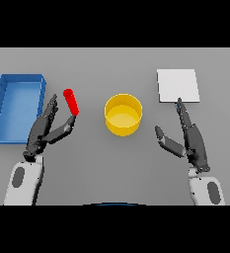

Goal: Pick up the red beaker and tilt it to pour out 1 green nut into yellow bowl. Pick up the yellow bowl and place it on the metallic measuring scale.

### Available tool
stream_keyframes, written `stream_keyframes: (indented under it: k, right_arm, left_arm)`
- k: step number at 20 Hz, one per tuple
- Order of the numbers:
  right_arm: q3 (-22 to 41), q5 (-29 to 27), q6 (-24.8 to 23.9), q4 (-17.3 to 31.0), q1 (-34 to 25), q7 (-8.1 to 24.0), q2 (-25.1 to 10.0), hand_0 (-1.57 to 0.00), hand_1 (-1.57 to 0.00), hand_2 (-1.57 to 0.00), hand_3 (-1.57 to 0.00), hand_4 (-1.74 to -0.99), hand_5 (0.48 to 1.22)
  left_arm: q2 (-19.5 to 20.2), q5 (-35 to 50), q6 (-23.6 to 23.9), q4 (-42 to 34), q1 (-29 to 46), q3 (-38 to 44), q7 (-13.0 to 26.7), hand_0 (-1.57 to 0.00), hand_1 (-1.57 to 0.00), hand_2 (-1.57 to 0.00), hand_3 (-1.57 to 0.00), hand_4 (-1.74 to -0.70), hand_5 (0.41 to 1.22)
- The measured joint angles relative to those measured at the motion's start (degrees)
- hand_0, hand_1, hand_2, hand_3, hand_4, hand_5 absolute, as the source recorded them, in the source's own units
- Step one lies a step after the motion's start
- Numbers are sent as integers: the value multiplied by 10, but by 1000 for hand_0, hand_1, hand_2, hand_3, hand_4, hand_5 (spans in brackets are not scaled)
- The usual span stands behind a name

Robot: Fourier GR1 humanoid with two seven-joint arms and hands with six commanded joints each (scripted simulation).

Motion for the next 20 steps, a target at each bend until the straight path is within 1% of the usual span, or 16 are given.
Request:
stream_keyframes:
  k: [1, 2, 4, 5, 6, 7, 8, 9, 10, 12, 13, 14, 16, 17, 18, 20]
  right_arm:
    - [-5, -6, 0, 1, -1, 1, -1, 1, 1, 1, 1, -1220, 626]
    - [-5, -8, 4, -4, -1, -2, -5, 1, 1, 1, 1, -1225, 627]
    - [-5, -8, 5, -1, 3, 2, -5, 1, 1, 1, 1, -1229, 626]
    - [-9, -12, 7, 1, -3, 6, -8, 1, 1, 1, 1, -1227, 625]
    - [-2, -8, 7, -5, 1, -3, -3, 1, 1, 1, 1, -1222, 626]
    - [-2, -3, 3, -8, 5, -3, -4, 1, 1, 1, 1, -1218, 626]
    - [1, 3, -1, -1, 4, 4, 0, 1, 1, 1, 1, -1222, 627]
    - [-1, -6, 4, -8, 14, -9, 0, 1, 1, 1, 1, -1229, 628]
    - [-5, -13, 8, -8, 11, -3, -3, 1, 1, 1, 1, -1227, 630]
    - [-2, -4, 3, -8, 5, 9, -2, 1, 1, 1, 1, -1231, 633]
    - [-6, -11, 6, -11, 6, 3, -4, 1, 1, 1, 1, -1233, 634]
    - [-5, -11, 6, -13, 5, 8, -3, 1, 1, 1, 1, -1234, 635]
    - [-8, -13, 5, -11, 4, 13, -4, 1, 1, 1, 1, -1240, 639]
    - [-8, -12, 4, -9, 4, 11, -3, 1, 1, 1, 1, -1241, 641]
    - [-2, -6, 2, -9, 10, 4, 2, 1, 1, 1, 1, -1242, 642]
    - [-7, -12, 3, -16, 15, 8, -2, 1, 1, 1, 1, -1244, 643]
  left_arm:
    - [6, -1, -2, 23, -12, 7, -13, 1, 1, 1, 1, -1177, 644]
    - [8, -4, -1, 47, -35, 11, -11, 1, 1, 1, 1, -1176, 640]
    - [8, -4, -4, 96, -70, 19, -23, 1, 1, 1, 1, -1180, 636]
    - [7, -2, -6, 106, -86, 22, -34, 1, 1, 1, 1, -1183, 637]
    - [9, -2, -8, 118, -91, 24, -47, 1, 1, 1, 1, -1189, 641]
    - [6, -3, -7, 133, -104, 25, -50, 1, 1, 1, 1, -1197, 646]
    - [4, -7, -6, 148, -117, 25, -49, 1, 1, 1, 1, -1200, 651]
    - [1, -13, -1, 165, -127, 23, -57, 1, 1, 1, 1, -1201, 654]
    - [4, -18, 3, 180, -143, 27, -54, 1, 1, 1, 1, -1197, 657]
    - [1, -29, 12, 203, -161, 26, -57, 1, 1, 1, 1, -1197, 663]
    - [-1, -29, 16, 213, -172, 28, -57, 1, 1, 1, 1, -1196, 664]
    - [-3, -35, 22, 231, -183, 29, -54, 1, 1, 1, 1, -1199, 669]
    - [-5, -36, 28, 251, -198, 34, -65, 1, 1, 1, 1, -1207, 673]
    - [-4, -36, 30, 264, -206, 38, -73, 1, 1, 1, 1, -1215, 678]
    - [-7, -35, 32, 280, -219, 42, -71, 1, 1, 1, 1, -1228, 687]
    - [-9, -25, 32, 312, -231, 57, -105, 1, 1, 1, 1, -1270, 700]
